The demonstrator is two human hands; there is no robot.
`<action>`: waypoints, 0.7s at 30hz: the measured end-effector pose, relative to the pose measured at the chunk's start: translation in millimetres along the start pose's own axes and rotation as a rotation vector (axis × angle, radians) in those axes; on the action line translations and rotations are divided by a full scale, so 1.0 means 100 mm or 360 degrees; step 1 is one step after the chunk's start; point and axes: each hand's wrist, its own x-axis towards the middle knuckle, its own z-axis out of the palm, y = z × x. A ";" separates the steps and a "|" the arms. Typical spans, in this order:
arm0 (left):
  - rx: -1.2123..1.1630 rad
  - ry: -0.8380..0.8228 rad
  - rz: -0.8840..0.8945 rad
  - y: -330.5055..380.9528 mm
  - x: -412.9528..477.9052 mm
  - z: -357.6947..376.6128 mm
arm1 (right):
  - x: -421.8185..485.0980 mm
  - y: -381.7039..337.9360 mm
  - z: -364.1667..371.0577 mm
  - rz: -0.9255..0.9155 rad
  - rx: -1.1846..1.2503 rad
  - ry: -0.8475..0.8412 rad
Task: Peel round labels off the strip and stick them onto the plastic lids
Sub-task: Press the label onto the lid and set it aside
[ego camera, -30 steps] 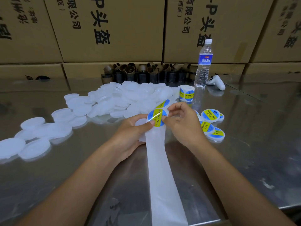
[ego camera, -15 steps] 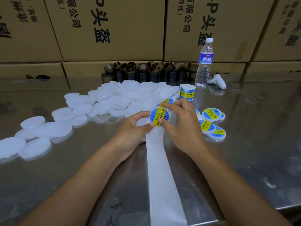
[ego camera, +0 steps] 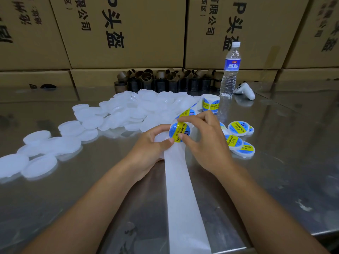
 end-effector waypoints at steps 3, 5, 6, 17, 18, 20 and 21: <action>0.0012 0.0002 -0.0002 0.00 0.00 0.00 | -0.01 0.00 0.00 -0.0020 0.0012 -0.0018; 0.0003 0.0001 -0.0003 0.00 0.00 0.00 | -0.01 0.00 0.00 -0.0008 0.0032 -0.0019; -0.0004 -0.0001 -0.0004 0.00 0.00 0.00 | -0.01 0.00 0.00 -0.0003 0.0044 -0.0015; 0.0053 0.0011 -0.0006 0.01 0.00 0.01 | -0.01 -0.03 -0.02 0.0002 0.0047 -0.0009; 0.0057 0.0012 -0.0010 0.01 0.00 0.01 | -0.01 -0.03 -0.02 -0.0001 0.0055 -0.0006; 0.0059 0.0012 -0.0018 0.01 -0.01 0.01 | -0.01 -0.04 -0.02 -0.0003 0.0079 -0.0005; 0.0061 0.0013 -0.0020 0.02 -0.01 0.01 | -0.01 -0.04 -0.03 0.0000 0.0093 -0.0006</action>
